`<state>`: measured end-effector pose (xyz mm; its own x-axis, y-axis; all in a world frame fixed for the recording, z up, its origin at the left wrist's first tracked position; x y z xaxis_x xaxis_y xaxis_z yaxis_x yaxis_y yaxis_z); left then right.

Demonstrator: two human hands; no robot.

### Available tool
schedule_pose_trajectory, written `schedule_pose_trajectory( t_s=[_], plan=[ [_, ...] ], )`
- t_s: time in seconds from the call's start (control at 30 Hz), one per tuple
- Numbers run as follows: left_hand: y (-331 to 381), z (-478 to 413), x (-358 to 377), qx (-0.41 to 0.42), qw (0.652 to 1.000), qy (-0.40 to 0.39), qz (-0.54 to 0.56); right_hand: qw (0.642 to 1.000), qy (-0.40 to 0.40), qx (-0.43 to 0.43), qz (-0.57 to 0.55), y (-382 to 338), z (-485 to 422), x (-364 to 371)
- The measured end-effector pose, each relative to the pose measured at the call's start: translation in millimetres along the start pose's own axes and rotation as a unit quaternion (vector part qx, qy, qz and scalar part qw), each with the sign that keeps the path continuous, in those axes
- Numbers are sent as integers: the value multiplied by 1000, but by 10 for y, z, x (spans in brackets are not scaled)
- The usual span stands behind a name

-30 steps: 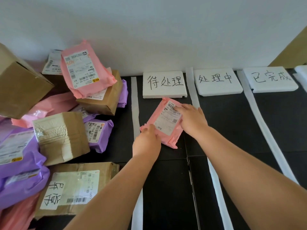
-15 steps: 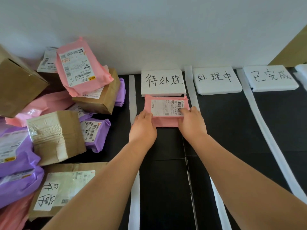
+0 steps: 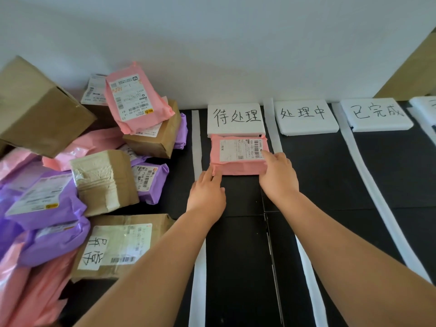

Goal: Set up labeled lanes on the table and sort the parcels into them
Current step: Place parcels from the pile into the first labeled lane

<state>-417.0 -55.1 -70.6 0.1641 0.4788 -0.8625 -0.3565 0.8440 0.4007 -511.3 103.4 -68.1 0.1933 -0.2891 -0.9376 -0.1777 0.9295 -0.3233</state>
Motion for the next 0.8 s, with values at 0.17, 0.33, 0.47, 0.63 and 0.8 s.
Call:
schedule_pose_trajectory(
  t_s=[0.17, 0.33, 0.47, 0.63, 0.8],
  plan=[
    [-30, 487, -263, 2, 999, 41, 34, 999, 24, -6, -34, -186, 389, -224],
    [-201, 1129, -566, -20, 985, 108, 131, 994, 53, -32, -90, -588, 937, -408],
    [-560, 1720, -811, -25, 972, 161, 171, 988, 40, -42, -143, -1029, 1434, -380],
    [-1329, 2416, -1076, -28, 965, 225, 129, 975, 13, -42, -218, -1700, 2018, -154],
    [-2163, 2895, -1306, -60, 943, 309, 112, 967, -39, -62, -246, -2454, 2548, 201]
  ],
)
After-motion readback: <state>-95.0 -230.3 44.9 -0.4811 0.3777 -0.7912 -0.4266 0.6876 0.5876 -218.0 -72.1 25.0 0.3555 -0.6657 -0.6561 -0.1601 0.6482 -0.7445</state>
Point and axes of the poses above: each hand's wrist, its own z-axis away from the middle knuckle, its own x-axis out of the palm, y = z × x, the point moved 5 cm from there along -z, towards the middle knuckle, and after that the axes turned 4 degrees about z, right-handed, at the moved point
